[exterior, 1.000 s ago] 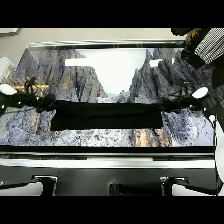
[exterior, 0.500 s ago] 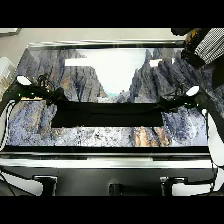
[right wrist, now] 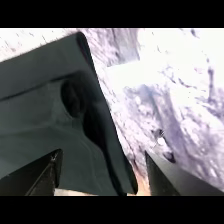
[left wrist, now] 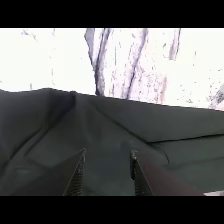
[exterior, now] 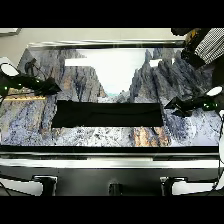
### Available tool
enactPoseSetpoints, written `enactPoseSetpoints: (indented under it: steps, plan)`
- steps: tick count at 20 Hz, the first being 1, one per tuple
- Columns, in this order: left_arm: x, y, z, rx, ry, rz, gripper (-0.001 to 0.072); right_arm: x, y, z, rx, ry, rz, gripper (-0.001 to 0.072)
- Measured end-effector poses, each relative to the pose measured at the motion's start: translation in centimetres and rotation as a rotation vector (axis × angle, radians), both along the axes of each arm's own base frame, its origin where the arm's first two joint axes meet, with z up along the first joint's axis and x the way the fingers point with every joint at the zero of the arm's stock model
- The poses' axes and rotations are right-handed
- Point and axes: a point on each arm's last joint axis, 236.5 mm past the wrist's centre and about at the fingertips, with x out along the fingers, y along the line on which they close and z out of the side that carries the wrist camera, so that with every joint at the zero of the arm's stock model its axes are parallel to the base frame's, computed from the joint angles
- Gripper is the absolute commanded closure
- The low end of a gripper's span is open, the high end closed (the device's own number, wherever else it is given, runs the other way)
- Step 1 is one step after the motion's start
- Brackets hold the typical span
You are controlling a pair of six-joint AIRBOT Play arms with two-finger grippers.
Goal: Fold the clothes and pants, and hang the long-sleeved shirts on hangers.
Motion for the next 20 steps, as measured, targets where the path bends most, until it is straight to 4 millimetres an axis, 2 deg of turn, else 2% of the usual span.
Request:
enactPoseSetpoints:
  steps: [4, 10, 15, 17, 19, 20]
  plan:
    - [-0.4, 0.3, 1.7, 0.022, -0.025, -0.004, 0.0367, 0.4, 0.9, -1.6, 0.097, 0.009, 0.002, 0.012]
    - [-0.7, 0.4, 2.1, 0.024, -0.017, 0.009, 0.0373, 1.5, 2.3, -3.1, 0.188, 0.006, -0.015, 0.012]
    - [-0.8, 0.4, 2.1, 0.024, -0.015, 0.011, 0.0374, 1.7, 5.3, -4.0, 0.192, 0.019, 0.036, 0.0133]
    - [-0.8, 0.4, 2.1, 0.024, -0.015, 0.011, 0.0376, 1.8, 6.1, -4.6, 0.16, 0.027, 0.054, 0.0265]
    - [-0.8, 0.4, 2.1, 0.025, -0.015, 0.011, 0.0394, 1.7, 6.7, -5.2, 0.126, 0.032, 0.078, 0.0616]
    - [-0.8, 0.4, 2.1, 0.025, -0.015, 0.01, 0.0405, 1.6, 6.9, -5.5, 0.114, 0.039, 0.084, 0.0684]
